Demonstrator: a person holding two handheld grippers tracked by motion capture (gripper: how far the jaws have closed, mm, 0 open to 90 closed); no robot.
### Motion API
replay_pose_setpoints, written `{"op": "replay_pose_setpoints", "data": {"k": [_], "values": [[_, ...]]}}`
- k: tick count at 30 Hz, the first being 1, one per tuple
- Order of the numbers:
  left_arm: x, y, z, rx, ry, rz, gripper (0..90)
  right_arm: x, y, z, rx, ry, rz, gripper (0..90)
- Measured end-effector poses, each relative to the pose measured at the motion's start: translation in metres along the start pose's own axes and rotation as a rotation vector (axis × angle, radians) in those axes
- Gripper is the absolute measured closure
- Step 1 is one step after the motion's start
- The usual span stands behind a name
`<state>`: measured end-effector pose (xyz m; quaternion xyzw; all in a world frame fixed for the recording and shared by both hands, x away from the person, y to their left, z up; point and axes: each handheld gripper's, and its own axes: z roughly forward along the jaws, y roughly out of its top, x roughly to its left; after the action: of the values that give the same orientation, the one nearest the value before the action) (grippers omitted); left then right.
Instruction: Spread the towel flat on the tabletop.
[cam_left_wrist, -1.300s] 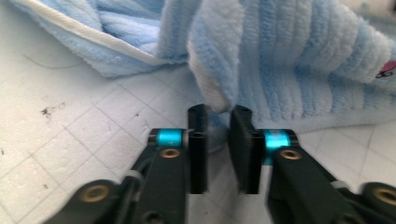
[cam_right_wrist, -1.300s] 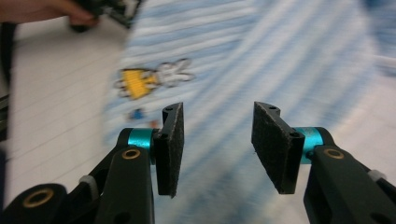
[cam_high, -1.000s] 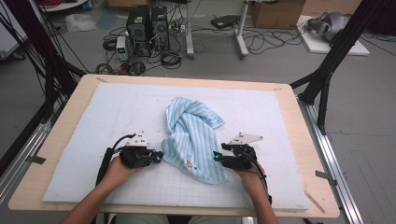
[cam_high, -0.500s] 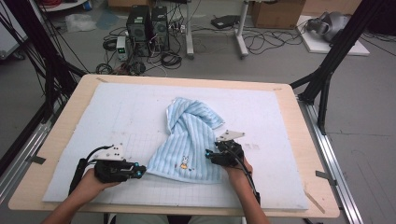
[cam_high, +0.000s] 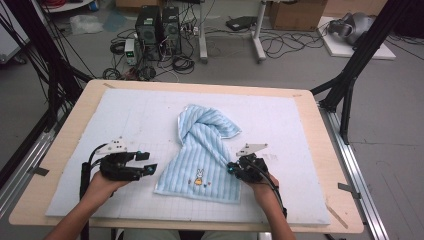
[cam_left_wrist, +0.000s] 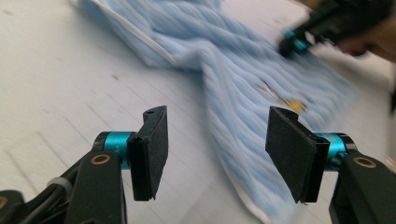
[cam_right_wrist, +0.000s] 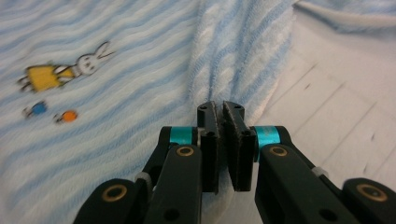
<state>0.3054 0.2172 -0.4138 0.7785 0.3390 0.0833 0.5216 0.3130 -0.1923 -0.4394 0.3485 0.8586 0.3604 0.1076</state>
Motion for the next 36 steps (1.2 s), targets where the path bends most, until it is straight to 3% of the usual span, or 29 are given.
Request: {"op": "replay_pose_setpoints", "data": {"k": [5, 8, 11, 13, 16, 19, 22, 23, 25, 28, 32, 36], "values": [[0.007, 0.016, 0.015, -0.043, 0.032, -0.035, 39.4, 0.003, -0.014, -0.014, 0.022, 0.079, -0.003, 85.1], [0.008, 0.025, 0.027, -0.056, 0.042, -0.037, 38.2, 0.005, -0.021, -0.022, 0.028, 0.123, -0.021, 82.9], [0.004, 0.032, 0.043, -0.070, 0.045, -0.028, 38.5, 0.002, -0.025, -0.028, -0.015, 0.142, -0.017, 70.9], [0.006, 0.036, 0.056, -0.059, 0.062, -0.032, 38.5, -0.002, -0.024, -0.031, -0.062, 0.135, 0.023, 57.7], [0.011, 0.040, 0.075, -0.038, 0.085, -0.077, 38.5, -0.008, -0.023, -0.032, -0.112, 0.108, 0.080, 44.3], [0.012, 0.043, 0.092, -0.023, 0.112, -0.086, 38.4, -0.009, -0.023, -0.032, -0.140, 0.077, 0.073, 27.1], [0.013, 0.042, 0.109, -0.002, 0.149, -0.092, 38.9, -0.010, -0.022, -0.031, -0.174, 0.040, 0.073, 19.0], [0.015, 0.042, 0.116, 0.036, 0.164, -0.085, 39.1, -0.010, -0.021, -0.030, -0.182, 0.029, 0.078, 16.9], [0.018, 0.040, 0.126, 0.064, 0.196, -0.089, 40.0, -0.009, -0.020, -0.027, -0.191, 0.021, 0.081, 12.9], [0.019, 0.038, 0.133, 0.068, 0.206, -0.073, 48.7, -0.007, -0.018, -0.023, -0.203, 0.006, 0.074, 11.3], [0.020, 0.034, 0.133, 0.131, 0.192, 0.008, 79.3, -0.005, -0.015, -0.017, -0.185, -0.002, 0.090, 11.3], [0.028, 0.034, 0.114, 0.082, 0.218, -0.032, 81.6, 0.001, -0.013, -0.012, -0.166, -0.004, 0.060, 12.8]]}}
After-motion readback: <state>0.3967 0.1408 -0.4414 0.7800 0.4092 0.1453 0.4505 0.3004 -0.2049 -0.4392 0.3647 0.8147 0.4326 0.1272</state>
